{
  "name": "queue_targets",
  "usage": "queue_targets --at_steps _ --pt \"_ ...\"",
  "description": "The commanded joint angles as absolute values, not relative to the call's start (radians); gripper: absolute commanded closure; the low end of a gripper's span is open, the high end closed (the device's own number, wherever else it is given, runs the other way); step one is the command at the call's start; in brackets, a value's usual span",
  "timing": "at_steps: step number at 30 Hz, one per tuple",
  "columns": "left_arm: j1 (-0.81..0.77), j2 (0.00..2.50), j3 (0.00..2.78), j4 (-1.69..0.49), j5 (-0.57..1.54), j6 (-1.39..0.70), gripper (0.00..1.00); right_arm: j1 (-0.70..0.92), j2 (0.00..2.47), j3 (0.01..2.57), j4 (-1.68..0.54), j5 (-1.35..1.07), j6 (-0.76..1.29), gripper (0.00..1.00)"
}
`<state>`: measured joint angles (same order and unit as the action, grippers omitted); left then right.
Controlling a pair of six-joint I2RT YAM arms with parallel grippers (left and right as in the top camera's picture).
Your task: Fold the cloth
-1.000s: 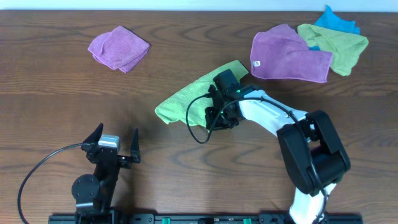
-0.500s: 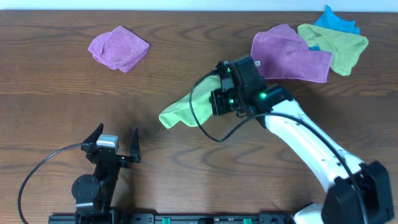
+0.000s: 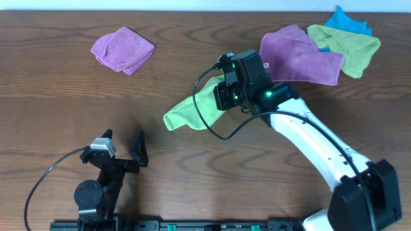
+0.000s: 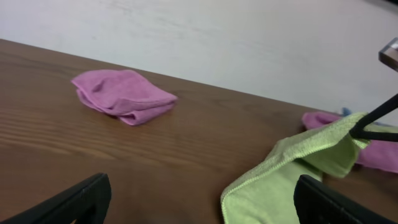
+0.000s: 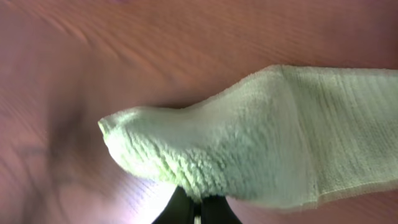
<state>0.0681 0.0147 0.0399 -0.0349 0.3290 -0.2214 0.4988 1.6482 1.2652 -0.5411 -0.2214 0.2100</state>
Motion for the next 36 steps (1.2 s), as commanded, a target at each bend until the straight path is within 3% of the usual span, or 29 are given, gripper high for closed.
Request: queue_targets --at_steps 1,5,14,20,26,36 --pt "0.065 0.008 0.006 -0.047 0.395 -0.334 0.05 0.500 1.573 1.335 -0.636 -0.160 0.166 0.99" --pt "0.065 0.008 0.007 -0.047 0.434 -0.477 0.05 0.471 1.492 1.335 -0.859 -0.134 0.132 0.99" --pt "0.065 0.044 0.007 -0.049 0.710 -0.566 0.05 0.342 1.397 1.312 -1.195 -0.098 0.095 0.99" --pt "0.065 0.059 0.007 -0.052 0.773 -0.738 0.05 0.334 1.397 1.163 -1.151 -0.097 0.105 0.99" --pt "0.050 0.094 0.007 -0.067 0.850 -0.779 0.05 0.334 1.397 1.031 -1.044 -0.079 0.146 0.99" --pt "-0.127 0.495 0.016 -0.063 0.781 -0.968 0.05 0.334 1.396 1.026 -1.023 -0.078 0.171 0.98"
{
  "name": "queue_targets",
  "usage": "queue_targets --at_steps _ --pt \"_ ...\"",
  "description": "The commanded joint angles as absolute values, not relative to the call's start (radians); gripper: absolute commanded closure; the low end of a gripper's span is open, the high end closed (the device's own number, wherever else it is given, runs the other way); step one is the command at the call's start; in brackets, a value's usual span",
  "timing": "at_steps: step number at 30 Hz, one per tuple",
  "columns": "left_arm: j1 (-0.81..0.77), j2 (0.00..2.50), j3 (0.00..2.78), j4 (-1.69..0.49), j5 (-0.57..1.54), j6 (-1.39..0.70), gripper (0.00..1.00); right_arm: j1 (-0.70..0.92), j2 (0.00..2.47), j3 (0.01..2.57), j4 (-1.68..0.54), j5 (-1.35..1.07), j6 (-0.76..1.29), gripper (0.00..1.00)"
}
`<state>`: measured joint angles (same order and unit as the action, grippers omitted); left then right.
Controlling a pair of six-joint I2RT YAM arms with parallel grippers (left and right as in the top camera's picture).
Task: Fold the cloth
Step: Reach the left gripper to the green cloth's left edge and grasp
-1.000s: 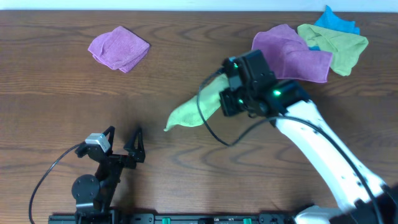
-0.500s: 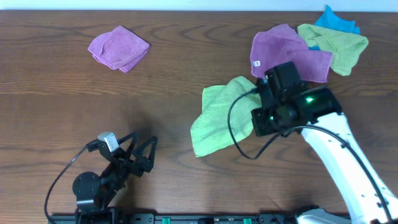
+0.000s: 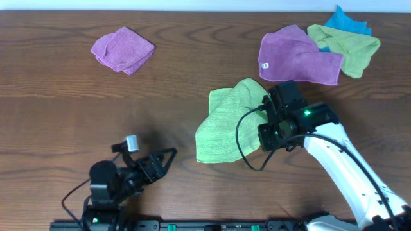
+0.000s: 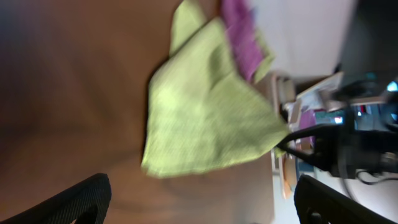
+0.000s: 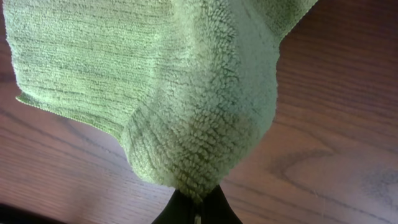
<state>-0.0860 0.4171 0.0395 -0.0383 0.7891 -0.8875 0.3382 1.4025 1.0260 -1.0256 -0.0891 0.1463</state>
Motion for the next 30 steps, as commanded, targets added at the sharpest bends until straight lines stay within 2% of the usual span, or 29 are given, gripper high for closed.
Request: queue_targets --at_steps 1,5,11,19,30 --pt "-0.149 0.538 0.024 -0.063 0.775 -0.982 0.04 0.334 1.396 1.026 -1.021 -0.078 0.173 0.98" --pt "-0.226 0.687 0.089 -0.049 0.777 -0.987 0.05 0.334 1.396 1.026 -1.017 -0.078 0.179 0.99" --pt "-0.253 0.783 0.128 0.210 0.778 -1.024 0.04 0.334 1.396 1.026 -1.007 -0.083 0.190 0.99" --pt "-0.285 0.926 0.422 -0.251 0.636 -0.920 0.04 0.334 1.396 1.026 -1.000 -0.082 0.190 0.99" --pt "-0.316 1.252 0.487 -0.162 0.647 -1.050 0.04 0.334 1.396 1.026 -0.992 -0.083 0.191 0.98"
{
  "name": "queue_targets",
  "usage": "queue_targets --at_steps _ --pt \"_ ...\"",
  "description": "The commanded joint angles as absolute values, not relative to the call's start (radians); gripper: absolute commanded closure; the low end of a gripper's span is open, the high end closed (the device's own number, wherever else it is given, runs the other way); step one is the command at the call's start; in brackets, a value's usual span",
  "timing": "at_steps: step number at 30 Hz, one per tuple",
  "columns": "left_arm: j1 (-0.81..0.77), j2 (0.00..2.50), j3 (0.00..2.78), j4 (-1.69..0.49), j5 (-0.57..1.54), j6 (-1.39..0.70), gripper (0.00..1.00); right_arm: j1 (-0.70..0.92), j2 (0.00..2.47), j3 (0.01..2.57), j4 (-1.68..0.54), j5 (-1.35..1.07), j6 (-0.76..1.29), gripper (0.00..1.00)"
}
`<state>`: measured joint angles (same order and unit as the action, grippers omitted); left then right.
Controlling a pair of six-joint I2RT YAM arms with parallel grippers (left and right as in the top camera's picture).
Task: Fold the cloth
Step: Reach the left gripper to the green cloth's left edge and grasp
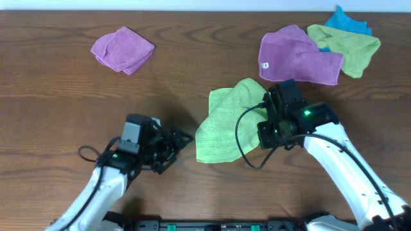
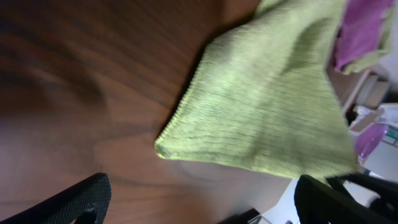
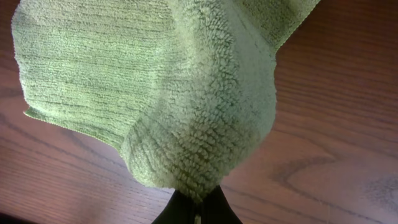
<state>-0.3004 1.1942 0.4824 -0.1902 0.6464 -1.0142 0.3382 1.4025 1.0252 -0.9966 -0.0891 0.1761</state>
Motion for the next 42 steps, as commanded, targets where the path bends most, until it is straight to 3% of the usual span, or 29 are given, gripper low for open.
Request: queue_targets --at_steps 1,26,32,35,40,42 --pt "-0.323 1.277 0.487 -0.137 0.650 -1.062 0.05 0.334 1.396 1.026 -0.991 -0.083 0.191 0.99" --pt "-0.471 1.607 0.487 0.196 0.632 -1.238 0.02 0.334 1.396 1.026 -0.986 -0.083 0.209 0.99" --pt "-0.485 1.632 0.487 0.199 0.607 -1.225 0.40 0.334 1.396 1.026 -0.986 -0.083 0.209 0.99" --pt "-0.486 1.635 0.487 0.199 0.598 -1.202 0.73 0.334 1.396 1.026 -0.986 -0.083 0.209 0.99" --pt "-0.487 1.650 0.487 0.198 0.595 -1.151 0.94 0.334 1.396 1.026 -0.986 -0.083 0.209 0.99" --pt "-0.493 1.664 0.487 0.200 0.594 -1.138 0.94 0.334 1.396 1.026 -0.986 -0.083 0.209 0.99"
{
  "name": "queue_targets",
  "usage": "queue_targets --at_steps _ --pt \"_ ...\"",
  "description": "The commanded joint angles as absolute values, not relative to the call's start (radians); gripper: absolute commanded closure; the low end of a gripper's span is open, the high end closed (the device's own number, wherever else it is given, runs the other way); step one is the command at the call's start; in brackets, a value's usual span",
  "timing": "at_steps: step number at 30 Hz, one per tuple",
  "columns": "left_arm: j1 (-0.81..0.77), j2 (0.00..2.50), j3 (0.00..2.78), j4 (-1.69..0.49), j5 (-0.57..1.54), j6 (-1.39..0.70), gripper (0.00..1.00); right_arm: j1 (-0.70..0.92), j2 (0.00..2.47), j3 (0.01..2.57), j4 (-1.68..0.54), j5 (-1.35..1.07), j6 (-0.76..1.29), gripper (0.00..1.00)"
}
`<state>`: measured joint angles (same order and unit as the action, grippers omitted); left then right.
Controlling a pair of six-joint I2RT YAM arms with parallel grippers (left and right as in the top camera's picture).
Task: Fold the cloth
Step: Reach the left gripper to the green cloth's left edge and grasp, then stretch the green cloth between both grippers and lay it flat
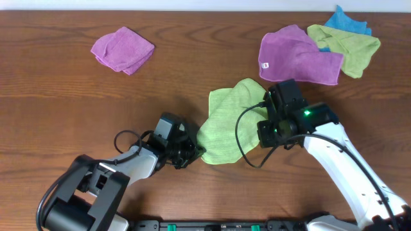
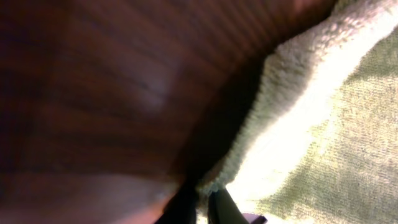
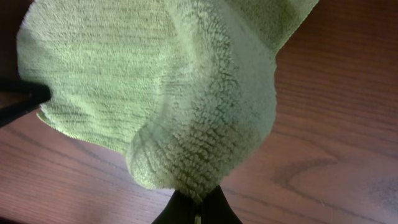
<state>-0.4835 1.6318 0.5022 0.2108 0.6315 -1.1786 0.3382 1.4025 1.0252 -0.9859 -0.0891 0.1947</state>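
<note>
A lime green cloth lies mid-table, partly lifted. My right gripper is shut on its right corner; in the right wrist view the cloth bunches up from the closed fingertips. My left gripper has reached the cloth's lower left corner and is shut on that edge. The left wrist view, blurred and very close, shows pale green terry pinched between the dark fingertips.
A folded purple cloth sits at the far left of the brown wood table. At the far right lies a pile: a purple cloth, another lime one, a blue one.
My left gripper has moved right from just short of the cloth's lower left corner and has shut on that corner. The right gripper still holds its corner in the same place.
First my right gripper held the green cloth up mid-table while the left arm rested open at the front left. Then the cloth lay spread lower and nearer, right gripper still on it. The left gripper stood open closer to the cloth, and now grips its corner.
</note>
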Motion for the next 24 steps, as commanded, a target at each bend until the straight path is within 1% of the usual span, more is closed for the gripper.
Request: queue_targets --at_steps 1,6,12,16,24 --pt "-0.493 1.667 0.487 0.200 0.595 -1.130 0.94 0.334 1.396 1.026 -0.986 -0.083 0.209 0.99" --pt "-0.473 1.666 0.497 0.317 0.660 -1.077 0.94 0.334 1.396 1.026 -0.977 -0.083 0.209 0.99" --pt "-0.360 1.666 0.636 0.307 0.789 -1.058 0.94 0.334 1.396 1.027 -0.832 -0.083 0.209 0.99" --pt "-0.305 1.666 0.772 0.266 0.801 -1.034 0.94 0.334 1.396 1.027 -0.692 -0.077 0.208 0.99" --pt "-0.229 1.666 1.104 0.046 0.682 -0.900 0.94 0.334 1.414 1.027 -0.359 -0.001 0.200 0.99"
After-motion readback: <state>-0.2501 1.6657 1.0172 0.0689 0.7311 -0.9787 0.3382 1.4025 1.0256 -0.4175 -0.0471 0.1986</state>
